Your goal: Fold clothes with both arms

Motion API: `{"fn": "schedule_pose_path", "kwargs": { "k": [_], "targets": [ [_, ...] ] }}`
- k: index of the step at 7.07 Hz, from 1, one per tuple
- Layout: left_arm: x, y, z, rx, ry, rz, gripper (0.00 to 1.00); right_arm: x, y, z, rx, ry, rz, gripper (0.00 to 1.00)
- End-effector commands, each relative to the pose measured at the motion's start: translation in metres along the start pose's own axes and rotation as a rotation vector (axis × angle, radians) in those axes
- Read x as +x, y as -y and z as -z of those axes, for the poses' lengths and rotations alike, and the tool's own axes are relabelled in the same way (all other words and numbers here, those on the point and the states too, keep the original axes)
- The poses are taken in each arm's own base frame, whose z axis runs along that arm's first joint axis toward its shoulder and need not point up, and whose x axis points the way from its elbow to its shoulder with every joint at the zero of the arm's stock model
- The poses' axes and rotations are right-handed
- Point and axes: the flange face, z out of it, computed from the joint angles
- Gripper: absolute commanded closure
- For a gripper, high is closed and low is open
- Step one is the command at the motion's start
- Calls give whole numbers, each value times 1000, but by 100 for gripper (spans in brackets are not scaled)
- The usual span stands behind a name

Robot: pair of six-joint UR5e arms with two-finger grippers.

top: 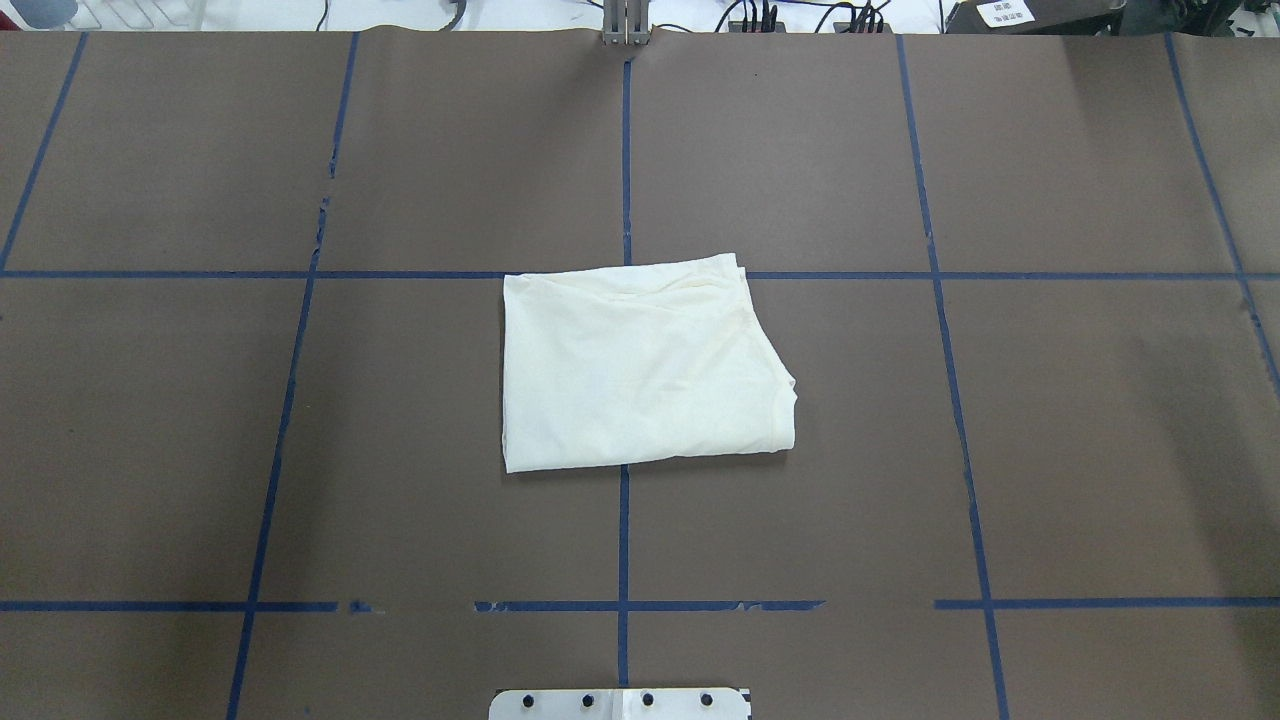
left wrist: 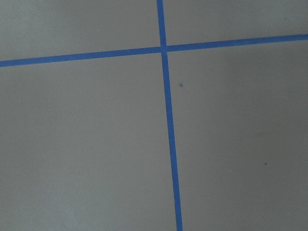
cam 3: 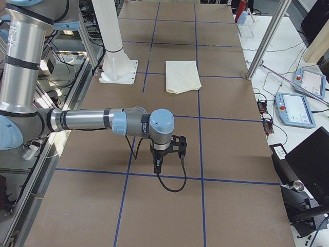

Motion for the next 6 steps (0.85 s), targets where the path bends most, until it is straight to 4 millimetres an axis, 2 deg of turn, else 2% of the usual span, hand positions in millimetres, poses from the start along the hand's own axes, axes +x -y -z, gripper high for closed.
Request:
{"fn": "schedule_pose_path", "kwargs": {
  "k": [1, 6],
  "targets": [
    [-1, -2, -1, -4, 0, 4, 0, -3, 0, 2, 3, 8, 3, 0],
    [-8, -4, -8, -20, -1, 20, 0, -4, 0, 2, 4, 16, 4, 0]
  ]
}}
